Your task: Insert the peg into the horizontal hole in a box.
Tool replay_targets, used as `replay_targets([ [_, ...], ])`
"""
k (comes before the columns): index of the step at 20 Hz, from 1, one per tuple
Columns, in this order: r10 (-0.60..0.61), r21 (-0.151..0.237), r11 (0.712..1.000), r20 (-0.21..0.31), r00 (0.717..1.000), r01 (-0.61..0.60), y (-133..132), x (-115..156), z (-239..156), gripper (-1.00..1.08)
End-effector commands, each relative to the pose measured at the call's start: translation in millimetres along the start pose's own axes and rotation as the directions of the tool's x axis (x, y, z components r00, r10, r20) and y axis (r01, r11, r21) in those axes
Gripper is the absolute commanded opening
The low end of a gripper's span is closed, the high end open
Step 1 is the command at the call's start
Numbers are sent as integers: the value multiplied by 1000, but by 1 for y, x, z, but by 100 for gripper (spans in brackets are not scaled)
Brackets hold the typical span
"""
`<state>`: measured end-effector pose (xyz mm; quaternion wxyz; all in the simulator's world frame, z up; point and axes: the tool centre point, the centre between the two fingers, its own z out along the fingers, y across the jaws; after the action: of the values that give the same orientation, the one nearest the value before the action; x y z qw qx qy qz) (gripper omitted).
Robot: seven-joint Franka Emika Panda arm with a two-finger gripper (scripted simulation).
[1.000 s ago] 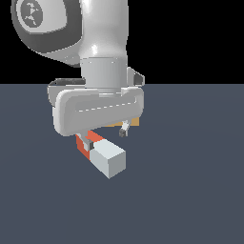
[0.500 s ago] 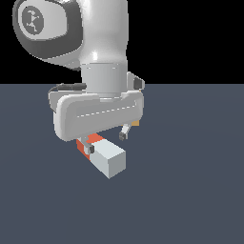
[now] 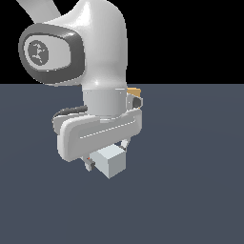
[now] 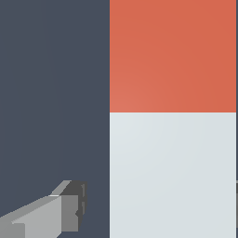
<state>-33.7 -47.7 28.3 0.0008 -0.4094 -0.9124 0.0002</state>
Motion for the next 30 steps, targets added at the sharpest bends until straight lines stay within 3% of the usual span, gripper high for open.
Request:
replay_targets([
  [1, 0, -1, 1000, 1, 1000, 0, 1, -1, 4, 100],
  [2, 0, -1, 1000, 1, 1000, 0, 1, -1, 4, 100],
  [3, 0, -1, 1000, 1, 1000, 0, 1, -1, 4, -100],
  [18, 13, -1, 1000, 1, 1000, -13, 3, 2, 2, -100],
  [30, 155, -2, 988, 1, 988, -155, 22, 29, -10, -100],
])
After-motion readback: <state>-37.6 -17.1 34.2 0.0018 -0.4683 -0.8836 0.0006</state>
